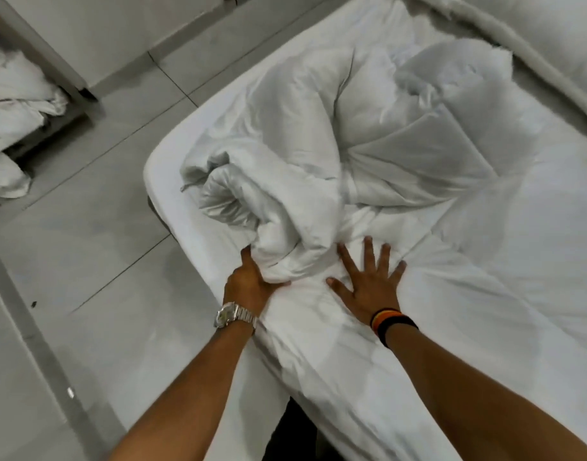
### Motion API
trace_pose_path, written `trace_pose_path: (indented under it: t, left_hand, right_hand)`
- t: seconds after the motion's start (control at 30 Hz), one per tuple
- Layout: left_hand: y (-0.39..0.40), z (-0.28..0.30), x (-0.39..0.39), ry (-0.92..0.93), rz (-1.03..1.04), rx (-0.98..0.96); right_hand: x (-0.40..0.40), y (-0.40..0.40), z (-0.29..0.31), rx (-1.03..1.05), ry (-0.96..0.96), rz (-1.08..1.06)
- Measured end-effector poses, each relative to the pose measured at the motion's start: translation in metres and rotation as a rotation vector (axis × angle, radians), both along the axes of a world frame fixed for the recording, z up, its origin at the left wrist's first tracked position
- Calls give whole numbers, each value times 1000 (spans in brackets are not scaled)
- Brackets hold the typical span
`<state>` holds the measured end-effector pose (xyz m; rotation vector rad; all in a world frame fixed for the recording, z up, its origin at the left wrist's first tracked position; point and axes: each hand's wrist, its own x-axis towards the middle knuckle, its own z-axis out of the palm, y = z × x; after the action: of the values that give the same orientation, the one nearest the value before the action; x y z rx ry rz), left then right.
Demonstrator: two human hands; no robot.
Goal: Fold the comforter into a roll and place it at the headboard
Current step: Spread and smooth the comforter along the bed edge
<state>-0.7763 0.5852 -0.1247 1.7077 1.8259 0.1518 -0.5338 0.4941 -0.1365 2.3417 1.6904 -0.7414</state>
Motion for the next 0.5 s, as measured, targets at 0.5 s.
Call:
trace_pose_path:
  t: [0.5]
  left_hand:
    - [166, 135, -12, -1154, 848, -800]
  right_hand:
    - [-43, 178, 151, 438, 298, 43]
